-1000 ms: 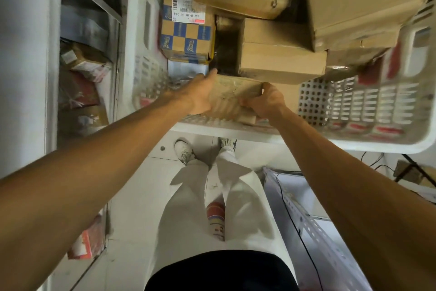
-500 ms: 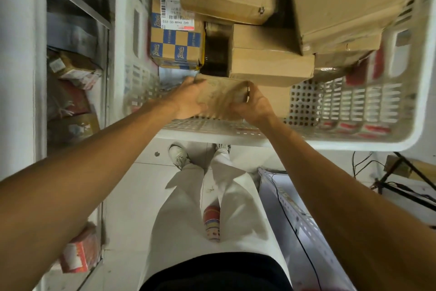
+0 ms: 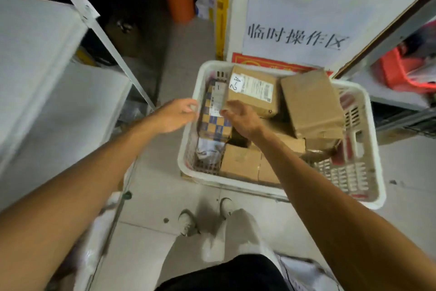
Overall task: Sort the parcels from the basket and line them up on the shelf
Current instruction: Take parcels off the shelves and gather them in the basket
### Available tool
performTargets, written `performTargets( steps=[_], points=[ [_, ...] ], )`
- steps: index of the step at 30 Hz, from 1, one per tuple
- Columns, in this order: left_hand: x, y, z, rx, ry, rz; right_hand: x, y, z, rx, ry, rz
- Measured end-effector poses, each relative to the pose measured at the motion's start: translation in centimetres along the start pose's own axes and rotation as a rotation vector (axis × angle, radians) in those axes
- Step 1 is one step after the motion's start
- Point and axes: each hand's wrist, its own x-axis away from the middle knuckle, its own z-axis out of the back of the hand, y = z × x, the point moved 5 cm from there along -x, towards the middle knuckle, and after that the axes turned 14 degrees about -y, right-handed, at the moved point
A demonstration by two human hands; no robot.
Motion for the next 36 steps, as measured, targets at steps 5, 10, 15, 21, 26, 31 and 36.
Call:
performTargets(
  steps=[5, 10, 15, 21, 26, 31, 36],
  points=[
    [9.9, 0.1, 9.3, 0.065, 0.363, 0.051, -2.7, -12.1, -1.3, 0.103, -0.110, 0.226],
    [21.2, -1.1, 12.5, 0.025, 0.605, 0.206, -2.6, -21.9, -7.4, 0.149, -0.372, 0.415],
    [33.3, -2.5, 11.5, 0.045, 0.887, 0.326, 1.4, -29.2, -15.8, 0.236, -0.633, 0.576],
    [47.6, -4.9, 6.2, 0.182, 1.170, 0.452, 9.7, -36.3, -27.3, 0.432, -0.818, 0.838],
    [58.7, -6.7, -0.1, 0.249, 1.383, 0.601, 19.3, -39.7, -36.4, 0.652, -0.956, 1.054],
    [67.6, -7.9, -7.2, 0.265, 1.484, 0.708, 29.5, -40.1, -43.8, 0.711, -1.081, 1.165],
    [74.7, -8.4, -12.9, 0.246, 1.577, 0.800, 36.6, -39.0, -48.9, 0.622, -1.108, 1.311]
  ],
)
